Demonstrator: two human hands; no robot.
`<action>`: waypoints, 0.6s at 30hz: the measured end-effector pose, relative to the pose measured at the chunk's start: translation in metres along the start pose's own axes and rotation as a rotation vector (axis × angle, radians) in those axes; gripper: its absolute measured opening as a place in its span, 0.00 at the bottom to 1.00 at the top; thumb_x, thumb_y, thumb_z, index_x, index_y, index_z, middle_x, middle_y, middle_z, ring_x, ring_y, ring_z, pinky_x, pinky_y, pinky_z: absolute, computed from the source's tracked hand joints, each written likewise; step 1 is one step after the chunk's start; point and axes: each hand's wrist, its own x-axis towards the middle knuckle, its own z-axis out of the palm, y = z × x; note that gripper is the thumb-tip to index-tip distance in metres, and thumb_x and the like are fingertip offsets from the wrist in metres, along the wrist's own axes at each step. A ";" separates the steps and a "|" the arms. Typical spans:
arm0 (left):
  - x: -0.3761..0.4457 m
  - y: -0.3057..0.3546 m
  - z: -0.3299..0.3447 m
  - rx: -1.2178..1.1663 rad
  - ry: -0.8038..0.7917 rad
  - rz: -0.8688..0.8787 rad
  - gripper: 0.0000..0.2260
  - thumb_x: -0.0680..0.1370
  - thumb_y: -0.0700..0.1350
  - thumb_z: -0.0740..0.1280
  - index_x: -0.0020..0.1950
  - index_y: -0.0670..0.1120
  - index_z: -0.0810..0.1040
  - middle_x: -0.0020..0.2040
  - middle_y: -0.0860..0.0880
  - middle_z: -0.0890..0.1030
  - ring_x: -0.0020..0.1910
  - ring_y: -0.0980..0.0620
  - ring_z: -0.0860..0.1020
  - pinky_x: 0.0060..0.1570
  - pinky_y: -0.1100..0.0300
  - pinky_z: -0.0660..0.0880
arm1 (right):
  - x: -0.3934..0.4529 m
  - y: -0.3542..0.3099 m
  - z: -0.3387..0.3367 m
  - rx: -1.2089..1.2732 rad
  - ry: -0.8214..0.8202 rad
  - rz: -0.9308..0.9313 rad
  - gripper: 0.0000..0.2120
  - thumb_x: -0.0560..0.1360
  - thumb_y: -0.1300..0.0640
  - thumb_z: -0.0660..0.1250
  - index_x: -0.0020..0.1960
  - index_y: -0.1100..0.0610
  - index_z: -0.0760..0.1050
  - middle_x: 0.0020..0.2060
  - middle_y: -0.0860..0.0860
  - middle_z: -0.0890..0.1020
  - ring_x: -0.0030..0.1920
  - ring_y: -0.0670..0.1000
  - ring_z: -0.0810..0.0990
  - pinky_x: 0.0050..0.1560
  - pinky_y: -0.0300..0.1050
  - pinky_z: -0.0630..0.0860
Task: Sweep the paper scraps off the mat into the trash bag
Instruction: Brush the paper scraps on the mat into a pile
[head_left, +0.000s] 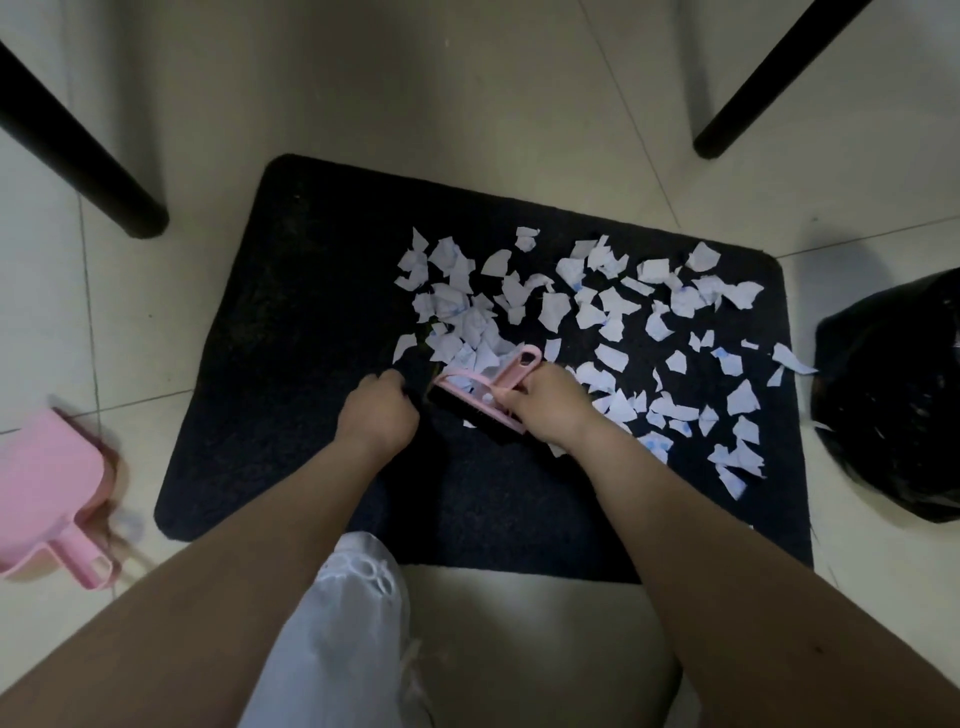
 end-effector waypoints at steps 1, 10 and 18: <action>0.001 -0.001 -0.002 0.021 0.005 0.011 0.14 0.80 0.42 0.57 0.64 0.40 0.70 0.62 0.39 0.71 0.58 0.40 0.73 0.52 0.55 0.71 | 0.005 0.001 -0.002 0.009 0.020 0.037 0.13 0.77 0.50 0.64 0.51 0.58 0.81 0.46 0.54 0.83 0.47 0.55 0.80 0.50 0.48 0.78; 0.018 -0.008 -0.020 0.147 0.077 0.046 0.22 0.78 0.49 0.65 0.69 0.42 0.66 0.63 0.41 0.70 0.60 0.41 0.71 0.56 0.49 0.74 | 0.004 -0.006 -0.053 0.229 0.004 0.002 0.07 0.77 0.57 0.66 0.50 0.57 0.82 0.48 0.50 0.84 0.45 0.45 0.79 0.46 0.40 0.74; 0.055 -0.004 -0.055 0.198 0.013 0.085 0.33 0.74 0.54 0.69 0.74 0.44 0.60 0.68 0.43 0.69 0.64 0.43 0.71 0.62 0.47 0.72 | 0.057 -0.074 -0.078 -0.016 0.076 -0.271 0.20 0.71 0.41 0.67 0.47 0.59 0.82 0.39 0.54 0.83 0.46 0.50 0.82 0.49 0.48 0.77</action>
